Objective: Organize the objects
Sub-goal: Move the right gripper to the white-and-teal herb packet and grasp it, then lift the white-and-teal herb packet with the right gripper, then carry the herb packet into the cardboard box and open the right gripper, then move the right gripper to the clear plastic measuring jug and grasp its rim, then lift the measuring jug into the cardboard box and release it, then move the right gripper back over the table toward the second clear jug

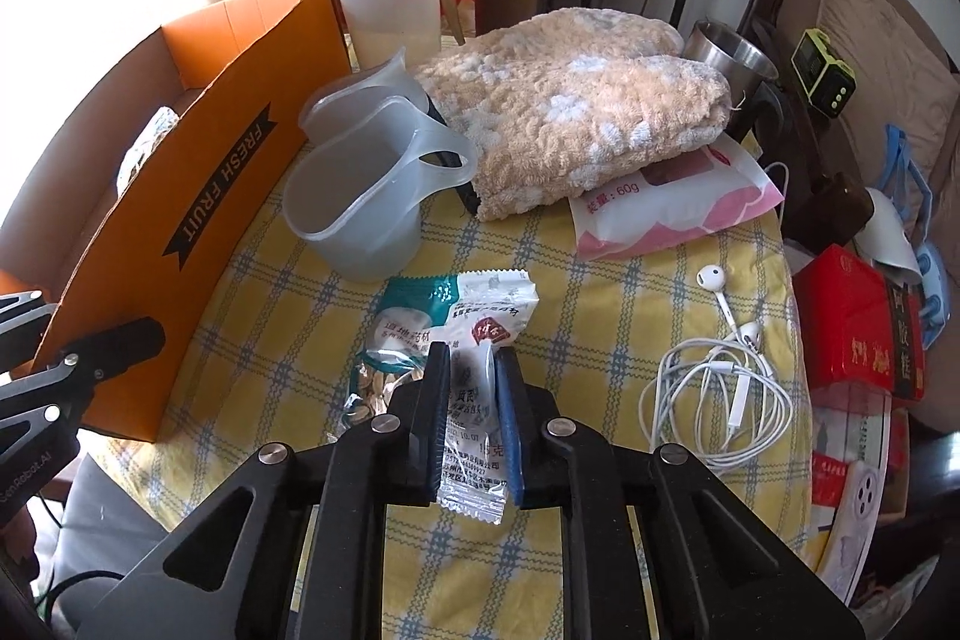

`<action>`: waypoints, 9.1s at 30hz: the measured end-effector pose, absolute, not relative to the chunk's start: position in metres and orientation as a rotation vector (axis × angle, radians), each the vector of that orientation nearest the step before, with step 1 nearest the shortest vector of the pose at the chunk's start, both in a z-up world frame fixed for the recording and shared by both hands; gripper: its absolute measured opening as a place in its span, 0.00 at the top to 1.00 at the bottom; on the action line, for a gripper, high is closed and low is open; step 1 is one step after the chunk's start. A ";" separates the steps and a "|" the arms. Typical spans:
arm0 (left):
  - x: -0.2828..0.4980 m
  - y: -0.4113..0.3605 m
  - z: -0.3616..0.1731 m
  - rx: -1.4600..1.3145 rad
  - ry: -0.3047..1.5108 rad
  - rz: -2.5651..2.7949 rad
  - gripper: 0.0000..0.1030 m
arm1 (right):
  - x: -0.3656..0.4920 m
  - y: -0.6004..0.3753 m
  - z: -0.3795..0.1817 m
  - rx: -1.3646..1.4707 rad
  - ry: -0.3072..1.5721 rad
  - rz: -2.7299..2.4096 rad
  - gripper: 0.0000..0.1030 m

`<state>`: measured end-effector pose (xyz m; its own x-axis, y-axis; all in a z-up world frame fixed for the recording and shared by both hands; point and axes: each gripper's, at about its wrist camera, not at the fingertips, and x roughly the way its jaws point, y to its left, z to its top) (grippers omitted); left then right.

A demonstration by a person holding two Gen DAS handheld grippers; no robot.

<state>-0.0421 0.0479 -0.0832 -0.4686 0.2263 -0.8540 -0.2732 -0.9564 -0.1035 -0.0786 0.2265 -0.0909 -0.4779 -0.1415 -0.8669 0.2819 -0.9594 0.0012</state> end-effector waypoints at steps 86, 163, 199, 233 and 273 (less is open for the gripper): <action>-0.043 0.047 -0.082 -1.424 0.048 2.461 0.89 | -0.133 0.101 0.032 1.086 0.270 -2.256 0.50; -0.045 0.044 -0.087 -1.429 0.017 2.447 0.88 | -0.155 0.181 -0.084 1.449 0.129 -2.348 0.71; -0.044 0.045 -0.088 -1.430 -0.003 2.452 0.88 | -0.187 0.079 0.013 1.121 0.198 -2.240 0.74; -0.044 0.043 -0.089 -1.427 -0.015 2.458 0.88 | -0.257 -0.036 -0.064 1.276 0.345 -2.067 0.61; -0.036 0.043 -0.082 -1.429 0.025 2.507 0.64 | -0.137 0.165 0.033 1.076 0.191 -2.469 0.47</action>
